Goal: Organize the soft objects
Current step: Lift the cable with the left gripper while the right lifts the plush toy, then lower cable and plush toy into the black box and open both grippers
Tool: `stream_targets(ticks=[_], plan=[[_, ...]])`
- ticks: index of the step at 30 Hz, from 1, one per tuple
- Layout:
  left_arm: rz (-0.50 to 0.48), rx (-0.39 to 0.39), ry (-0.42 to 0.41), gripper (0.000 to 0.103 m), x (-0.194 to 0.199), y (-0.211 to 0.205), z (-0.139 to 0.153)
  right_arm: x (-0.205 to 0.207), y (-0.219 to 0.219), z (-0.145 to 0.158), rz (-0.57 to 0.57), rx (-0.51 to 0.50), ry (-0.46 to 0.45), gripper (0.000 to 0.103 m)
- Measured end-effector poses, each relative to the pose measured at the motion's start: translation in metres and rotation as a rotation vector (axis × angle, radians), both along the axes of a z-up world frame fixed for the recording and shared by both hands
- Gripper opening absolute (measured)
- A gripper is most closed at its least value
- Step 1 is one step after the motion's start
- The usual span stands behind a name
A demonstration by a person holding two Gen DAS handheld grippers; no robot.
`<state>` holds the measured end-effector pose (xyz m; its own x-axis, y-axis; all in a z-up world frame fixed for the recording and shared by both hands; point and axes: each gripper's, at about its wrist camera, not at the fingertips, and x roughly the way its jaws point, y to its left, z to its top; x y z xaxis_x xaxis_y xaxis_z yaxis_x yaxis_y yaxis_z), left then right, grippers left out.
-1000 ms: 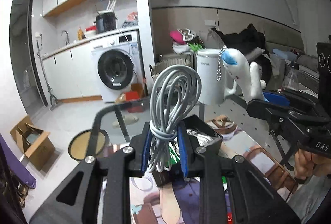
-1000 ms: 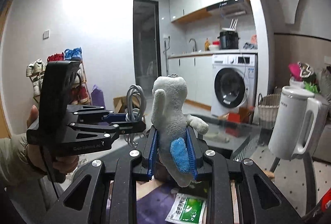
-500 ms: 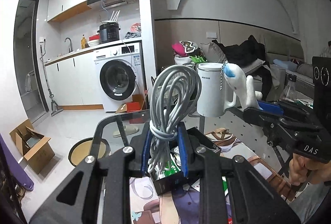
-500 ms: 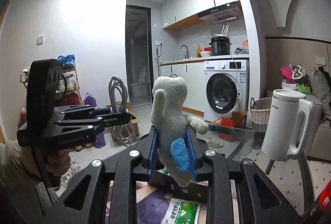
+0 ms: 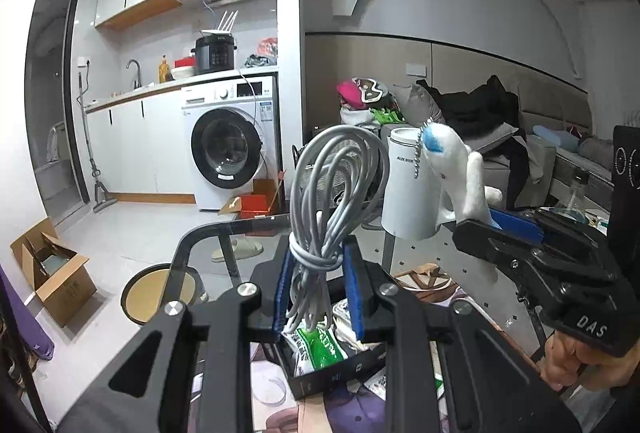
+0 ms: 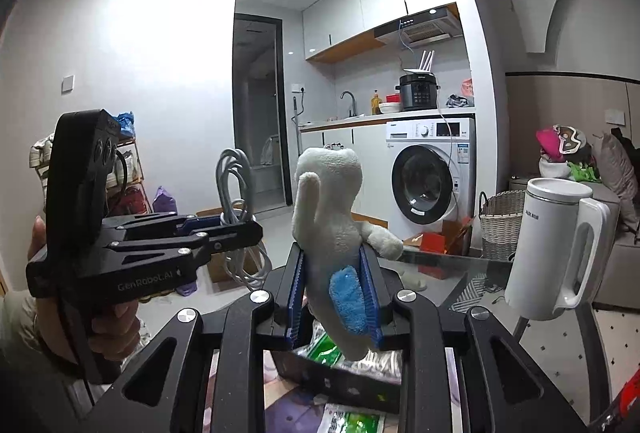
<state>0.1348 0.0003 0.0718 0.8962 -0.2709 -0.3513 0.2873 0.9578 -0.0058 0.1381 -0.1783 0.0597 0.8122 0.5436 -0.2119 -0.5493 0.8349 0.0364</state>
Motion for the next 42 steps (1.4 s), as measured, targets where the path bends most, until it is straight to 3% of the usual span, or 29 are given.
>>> stream_targets(ticks=[15,30,35,42], plan=[[0.099,-0.118,0.031,0.022,0.060,0.002,-0.001,0.046,0.022,0.001,-0.046,0.051,0.025,0.026],[0.114,-0.125,0.086,0.022,0.075,0.001,-0.008,0.061,0.028,0.007,-0.069,0.055,0.035,0.026],[0.105,-0.110,0.160,0.022,0.086,-0.002,-0.017,0.067,0.030,0.004,-0.105,0.032,0.072,0.026],[0.103,-0.057,0.341,0.022,0.110,-0.010,-0.046,0.097,0.034,-0.018,-0.149,-0.055,0.264,0.026]])
